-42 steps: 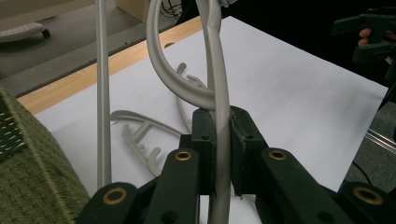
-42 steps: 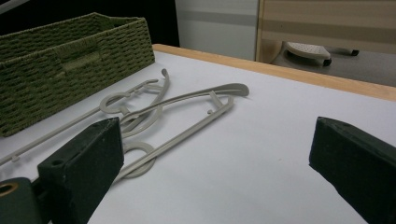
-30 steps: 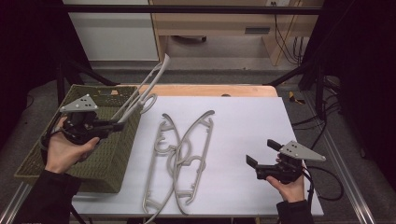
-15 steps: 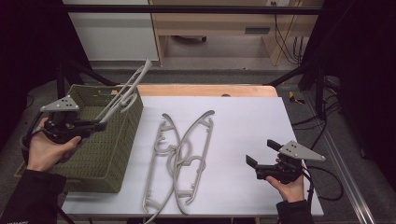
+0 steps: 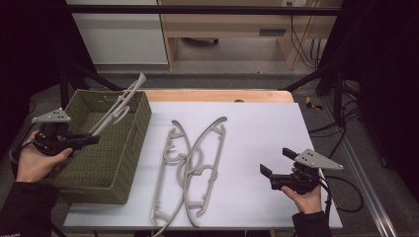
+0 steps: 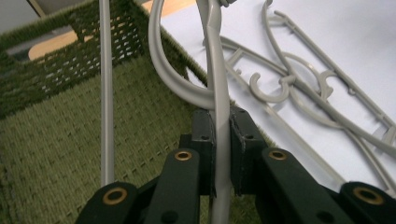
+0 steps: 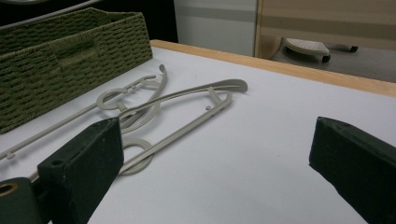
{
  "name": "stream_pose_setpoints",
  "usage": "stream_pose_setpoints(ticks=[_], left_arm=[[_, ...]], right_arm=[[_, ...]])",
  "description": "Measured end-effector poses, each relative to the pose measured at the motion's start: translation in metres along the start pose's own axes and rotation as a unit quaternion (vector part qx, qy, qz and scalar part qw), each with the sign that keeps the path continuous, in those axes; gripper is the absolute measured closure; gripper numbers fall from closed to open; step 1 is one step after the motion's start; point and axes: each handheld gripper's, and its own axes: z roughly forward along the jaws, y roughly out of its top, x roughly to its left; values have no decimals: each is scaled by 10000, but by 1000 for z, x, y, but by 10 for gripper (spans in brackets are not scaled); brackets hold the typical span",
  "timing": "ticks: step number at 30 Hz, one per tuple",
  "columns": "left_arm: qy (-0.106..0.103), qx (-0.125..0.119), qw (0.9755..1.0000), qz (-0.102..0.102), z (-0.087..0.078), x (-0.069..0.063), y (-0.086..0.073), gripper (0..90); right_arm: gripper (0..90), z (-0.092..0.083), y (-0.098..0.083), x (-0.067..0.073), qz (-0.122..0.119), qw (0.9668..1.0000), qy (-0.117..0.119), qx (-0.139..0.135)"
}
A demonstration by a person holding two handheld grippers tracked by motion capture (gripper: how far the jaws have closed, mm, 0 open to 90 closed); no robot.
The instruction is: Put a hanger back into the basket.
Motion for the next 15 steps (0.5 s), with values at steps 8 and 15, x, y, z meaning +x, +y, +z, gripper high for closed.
stream_pose_setpoints(ticks=[8, 15], left_arm=[[-1, 96, 9998, -147, -1, 13, -15, 814], [-17, 234, 9993, -307, 3, 27, -32, 814]], right_arm=[[32, 1, 0, 1, 12, 10000, -11, 9], [32, 1, 0, 0, 12, 10000, -5, 7]])
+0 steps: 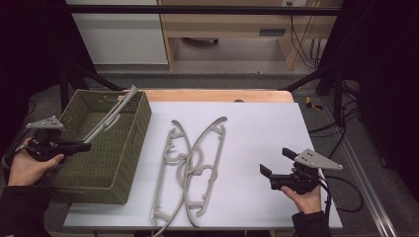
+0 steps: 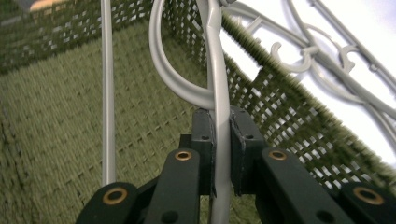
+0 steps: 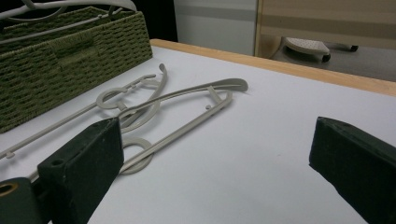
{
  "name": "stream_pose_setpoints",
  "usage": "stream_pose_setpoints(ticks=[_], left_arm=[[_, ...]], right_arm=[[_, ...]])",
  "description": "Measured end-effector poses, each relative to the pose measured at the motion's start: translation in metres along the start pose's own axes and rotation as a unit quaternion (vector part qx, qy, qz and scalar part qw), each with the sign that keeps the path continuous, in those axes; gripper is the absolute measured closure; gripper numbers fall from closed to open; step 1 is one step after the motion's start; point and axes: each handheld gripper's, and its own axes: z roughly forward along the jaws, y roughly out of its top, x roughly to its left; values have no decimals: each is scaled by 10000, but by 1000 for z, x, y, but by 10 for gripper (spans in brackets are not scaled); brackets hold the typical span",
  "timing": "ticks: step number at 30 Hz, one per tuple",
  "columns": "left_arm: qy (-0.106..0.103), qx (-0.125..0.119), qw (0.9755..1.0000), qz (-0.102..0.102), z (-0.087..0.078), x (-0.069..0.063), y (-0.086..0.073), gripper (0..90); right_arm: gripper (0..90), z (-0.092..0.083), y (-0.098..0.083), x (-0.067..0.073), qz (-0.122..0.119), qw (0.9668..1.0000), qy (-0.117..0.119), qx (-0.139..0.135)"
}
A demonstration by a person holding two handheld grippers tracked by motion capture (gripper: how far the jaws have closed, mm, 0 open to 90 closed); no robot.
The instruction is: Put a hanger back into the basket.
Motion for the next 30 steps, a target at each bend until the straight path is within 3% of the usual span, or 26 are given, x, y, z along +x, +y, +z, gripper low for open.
stream_pose_setpoints(ticks=[5, 12, 16, 21, 24, 30], left_arm=[[-77, -47, 10000, -35, 3, 4, -7, 814], [-109, -86, 9999, -37, 9, 1, -11, 814], [-18, -174, 9998, 25, 5, -1, -13, 814], [-55, -219, 9996, 141, -3, -2, -13, 815], [-123, -83, 9996, 248, -2, -6, -12, 814], [-203, 17, 9995, 225, 2, -5, -13, 812]], right_arm=[[32, 2, 0, 1, 2, 10000, -8, 18], [32, 1, 0, 0, 8, 10000, -1, 17], [32, 1, 0, 1, 6, 10000, -2, 3], [32, 1, -1, 1, 8, 10000, -2, 19], [32, 1, -1, 1, 0, 10000, -10, 26], [32, 1, -1, 1, 12, 10000, 3, 18]])
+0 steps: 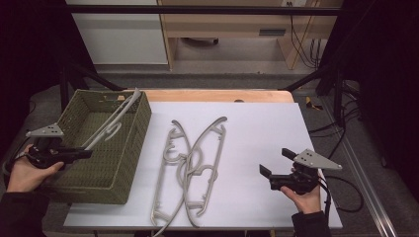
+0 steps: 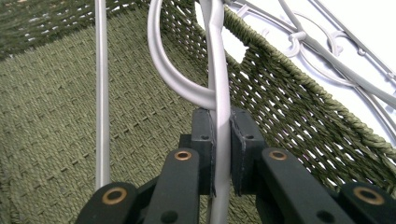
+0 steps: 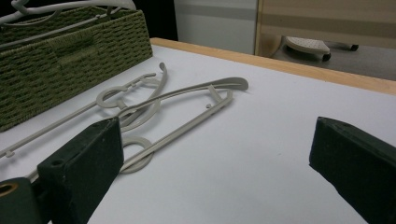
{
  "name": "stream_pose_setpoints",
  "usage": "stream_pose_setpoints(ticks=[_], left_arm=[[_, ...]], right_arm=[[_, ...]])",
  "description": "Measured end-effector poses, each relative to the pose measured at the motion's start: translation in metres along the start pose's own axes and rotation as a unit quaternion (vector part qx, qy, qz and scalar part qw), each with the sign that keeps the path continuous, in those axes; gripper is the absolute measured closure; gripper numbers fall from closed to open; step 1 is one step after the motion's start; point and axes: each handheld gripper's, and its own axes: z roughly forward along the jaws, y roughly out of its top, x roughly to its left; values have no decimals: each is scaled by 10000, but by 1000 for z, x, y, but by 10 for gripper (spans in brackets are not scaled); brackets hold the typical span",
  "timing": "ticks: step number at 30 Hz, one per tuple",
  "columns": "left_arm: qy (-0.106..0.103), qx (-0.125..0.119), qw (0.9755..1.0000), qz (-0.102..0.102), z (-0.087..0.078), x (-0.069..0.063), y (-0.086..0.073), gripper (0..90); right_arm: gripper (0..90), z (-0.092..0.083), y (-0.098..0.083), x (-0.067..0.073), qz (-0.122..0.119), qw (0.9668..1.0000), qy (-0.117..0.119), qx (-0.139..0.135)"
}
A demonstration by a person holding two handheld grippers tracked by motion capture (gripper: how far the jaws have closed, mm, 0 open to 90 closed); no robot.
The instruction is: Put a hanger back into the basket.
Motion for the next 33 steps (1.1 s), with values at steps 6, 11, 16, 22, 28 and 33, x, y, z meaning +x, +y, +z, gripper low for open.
stream_pose_setpoints(ticks=[6, 11, 16, 22, 28, 33], left_arm=[[117, 11, 9999, -17, -5, 2, -2, 812], [244, 321, 9992, -34, 3, 6, -5, 810], [287, 453, 9985, -139, 19, 7, -7, 809], [373, 582, 9974, -225, 28, 7, -12, 800], [622, 919, 9930, -410, 34, 9, -14, 770], [702, 1056, 9910, -440, 35, 9, -14, 738]], right_arm=[[32, 0, 0, 0, -8, 10000, -6, 6], [32, 1, 0, 1, -10, 10000, -11, 9], [32, 2, -1, 1, -9, 10000, -8, 16], [32, 3, -1, 2, -24, 10000, 16, 30], [32, 3, -1, 2, -21, 10000, 4, 33], [32, 3, -1, 2, -19, 10000, 7, 52]])
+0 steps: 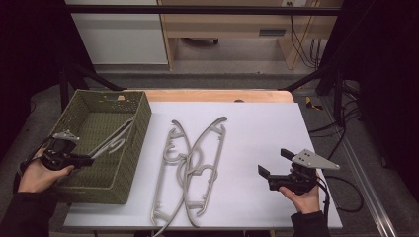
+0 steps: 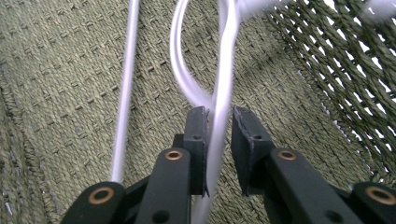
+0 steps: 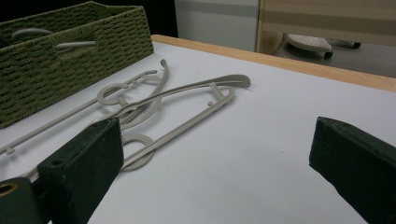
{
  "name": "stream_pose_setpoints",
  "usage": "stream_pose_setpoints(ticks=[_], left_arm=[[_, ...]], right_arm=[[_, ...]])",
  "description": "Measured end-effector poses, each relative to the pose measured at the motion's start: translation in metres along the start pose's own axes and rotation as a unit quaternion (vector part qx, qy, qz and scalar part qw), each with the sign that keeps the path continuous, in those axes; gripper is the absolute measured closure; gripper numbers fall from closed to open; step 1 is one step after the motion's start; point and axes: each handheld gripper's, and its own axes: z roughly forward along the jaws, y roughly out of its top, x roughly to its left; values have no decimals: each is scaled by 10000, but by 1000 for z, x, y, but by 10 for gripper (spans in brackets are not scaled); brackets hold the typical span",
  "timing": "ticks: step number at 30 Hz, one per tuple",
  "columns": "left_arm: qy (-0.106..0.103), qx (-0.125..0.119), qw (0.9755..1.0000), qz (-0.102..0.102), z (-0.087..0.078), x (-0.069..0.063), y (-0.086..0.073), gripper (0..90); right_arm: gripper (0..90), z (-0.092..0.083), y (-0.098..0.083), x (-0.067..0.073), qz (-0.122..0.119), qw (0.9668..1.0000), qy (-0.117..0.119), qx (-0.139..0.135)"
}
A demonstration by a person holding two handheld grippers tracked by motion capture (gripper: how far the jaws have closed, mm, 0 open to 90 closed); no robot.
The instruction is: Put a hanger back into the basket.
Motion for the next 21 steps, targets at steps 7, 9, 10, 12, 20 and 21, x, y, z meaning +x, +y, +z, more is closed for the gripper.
stream_pose_setpoints(ticks=[7, 9, 10, 12, 20, 21], left_arm=[[78, -457, 9989, -72, -11, -3, -2, 645], [82, -728, 9973, -42, -14, -7, -1, 560], [98, -807, 9967, -35, -15, -9, 0, 560], [89, -1077, 9941, -72, -18, -13, 3, 516], [70, -1978, 9802, 27, -28, -37, 12, 318], [54, -2079, 9781, 38, -29, -41, 13, 303]], right_arm=[[32, 0, 0, 1, 4, 10000, 18, -7], [32, 1, 0, 1, -22, 10000, 17, 19], [32, 1, 0, 1, -22, 10000, 17, 19], [32, 2, 0, 2, 5, 10000, 11, 4], [34, 1, 2, 4, -10, 10000, 46, 0], [34, 1, 2, 5, 11, 10000, 42, 2]])
